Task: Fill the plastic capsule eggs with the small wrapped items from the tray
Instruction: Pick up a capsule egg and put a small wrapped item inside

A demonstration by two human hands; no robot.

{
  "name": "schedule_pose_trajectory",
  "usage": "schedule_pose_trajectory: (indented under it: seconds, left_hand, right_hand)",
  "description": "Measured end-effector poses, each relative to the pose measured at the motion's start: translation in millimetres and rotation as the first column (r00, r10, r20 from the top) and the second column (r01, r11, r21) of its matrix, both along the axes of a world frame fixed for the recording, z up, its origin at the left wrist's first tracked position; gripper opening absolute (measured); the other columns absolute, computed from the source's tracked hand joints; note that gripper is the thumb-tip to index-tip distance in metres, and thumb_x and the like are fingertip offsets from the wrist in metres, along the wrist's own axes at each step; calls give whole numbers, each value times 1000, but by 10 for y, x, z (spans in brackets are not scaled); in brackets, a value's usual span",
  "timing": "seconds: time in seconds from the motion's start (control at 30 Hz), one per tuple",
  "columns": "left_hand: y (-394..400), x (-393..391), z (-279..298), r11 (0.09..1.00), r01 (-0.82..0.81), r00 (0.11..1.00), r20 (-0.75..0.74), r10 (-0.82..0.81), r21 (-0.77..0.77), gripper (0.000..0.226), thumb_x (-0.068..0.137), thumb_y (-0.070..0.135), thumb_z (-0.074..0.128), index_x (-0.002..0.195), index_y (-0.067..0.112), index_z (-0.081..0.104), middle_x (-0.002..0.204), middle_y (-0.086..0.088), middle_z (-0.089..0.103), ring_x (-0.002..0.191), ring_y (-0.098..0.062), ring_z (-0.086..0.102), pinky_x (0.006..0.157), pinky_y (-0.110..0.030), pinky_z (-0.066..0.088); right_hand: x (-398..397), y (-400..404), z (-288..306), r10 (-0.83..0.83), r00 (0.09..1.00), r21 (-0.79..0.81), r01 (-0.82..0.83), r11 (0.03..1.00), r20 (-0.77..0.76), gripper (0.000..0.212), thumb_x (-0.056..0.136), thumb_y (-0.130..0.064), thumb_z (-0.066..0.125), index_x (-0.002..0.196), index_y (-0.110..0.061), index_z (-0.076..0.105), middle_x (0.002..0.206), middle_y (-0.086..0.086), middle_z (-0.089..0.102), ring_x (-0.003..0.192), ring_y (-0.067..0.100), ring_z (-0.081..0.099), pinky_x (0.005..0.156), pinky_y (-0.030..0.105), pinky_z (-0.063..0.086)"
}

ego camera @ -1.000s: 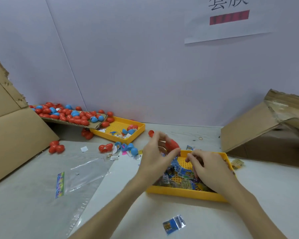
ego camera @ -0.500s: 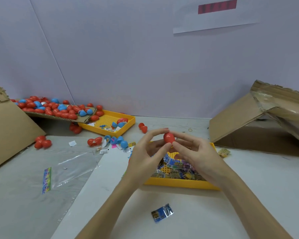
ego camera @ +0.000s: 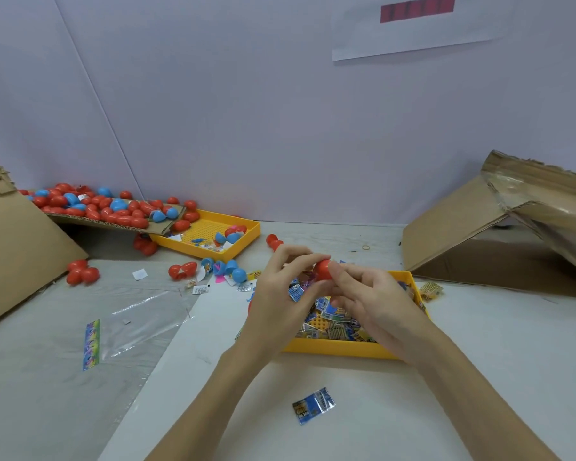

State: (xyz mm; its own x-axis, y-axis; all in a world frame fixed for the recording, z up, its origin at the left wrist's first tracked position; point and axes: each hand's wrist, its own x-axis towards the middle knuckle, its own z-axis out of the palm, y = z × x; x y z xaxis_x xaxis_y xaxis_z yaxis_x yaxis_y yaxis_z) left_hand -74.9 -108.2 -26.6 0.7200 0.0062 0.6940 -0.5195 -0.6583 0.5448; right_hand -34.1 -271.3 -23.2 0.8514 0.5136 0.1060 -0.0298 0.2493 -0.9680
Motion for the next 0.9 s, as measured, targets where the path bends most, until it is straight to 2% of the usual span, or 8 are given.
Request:
schedule_pose_trajectory:
  seconds: [0.1, 0.23, 0.33, 0.4, 0.53, 0.6, 0.73, 0.9]
  left_hand:
    - [-27, -17, 22, 1000, 3, 1000, 17, -3, 2, 39, 87, 15, 78, 124, 9, 69, 115, -3, 60, 108, -12, 60, 91, -12, 48]
    - [-45, -24, 1, 1000, 10, 1000, 14, -10, -25, 40, 83, 10, 82, 119, 10, 65, 104, 2, 67, 100, -9, 64, 87, -14, 50]
    - [-52, -28, 9, 983, 36, 999, -33, -42, -180, 27, 87, 18, 79, 109, 12, 64, 97, 7, 70, 96, -12, 68, 83, -16, 52]
    - [-56, -30, 28, 944, 74, 990, -94, -110, -321, 20, 93, 25, 71, 109, 15, 66, 97, 8, 73, 99, -12, 70, 84, -16, 52]
    - [-67, -44, 58, 857, 100, 952, -202, -230, -506, 23, 95, 35, 61, 111, 20, 69, 101, 5, 77, 102, -12, 72, 85, -19, 55]
    - [-83, -48, 45, 878, 79, 964, -189, -188, -473, 23, 96, 34, 61, 113, 21, 70, 103, 8, 76, 104, -11, 71, 88, -23, 56]
    - [-92, -26, 8, 976, -17, 1000, -16, 14, -215, 27, 99, 24, 63, 124, 16, 67, 113, 5, 70, 108, -16, 65, 92, -34, 55]
    - [-68, -53, 16, 999, 11, 1000, 5, -11, -45, 42, 90, 27, 74, 129, 16, 65, 116, 4, 67, 109, -8, 62, 93, -17, 50]
  right_hand:
    - [3, -8, -30, -61, 996, -66, 65, 996, 64, 40, 90, -48, 68, 112, -16, 78, 109, 10, 77, 105, 26, 70, 93, 30, 56]
    - [-29, 20, -55, -136, 984, -146, 152, 977, 118, 36, 90, -47, 66, 102, -15, 79, 97, 6, 79, 98, 24, 73, 84, 24, 58]
    - [-53, 67, 8, -102, 993, -51, 99, 994, -64, 52, 91, -52, 61, 93, -2, 78, 84, 14, 74, 77, 19, 71, 67, 22, 56]
    - [-58, 59, 72, -44, 974, 62, 59, 996, -223, 60, 90, -53, 56, 100, 2, 75, 86, 18, 73, 73, 20, 69, 60, 24, 56]
    - [-70, -19, 103, 24, 982, 102, -5, 995, -186, 39, 101, -29, 56, 118, 2, 70, 105, 18, 76, 90, 19, 73, 69, 21, 57]
    - [-69, -47, 86, 25, 982, 107, -5, 994, -188, 34, 101, -24, 57, 121, 1, 70, 110, 17, 76, 95, 18, 73, 73, 20, 57]
    - [-43, -68, 62, 11, 971, 174, 31, 984, -239, 33, 94, -23, 66, 116, 1, 74, 108, 15, 76, 95, 15, 74, 77, 19, 59]
    - [-45, -32, 24, -56, 987, 69, 67, 995, -151, 32, 94, -29, 67, 106, -1, 78, 107, 16, 77, 97, 19, 76, 75, 19, 59]
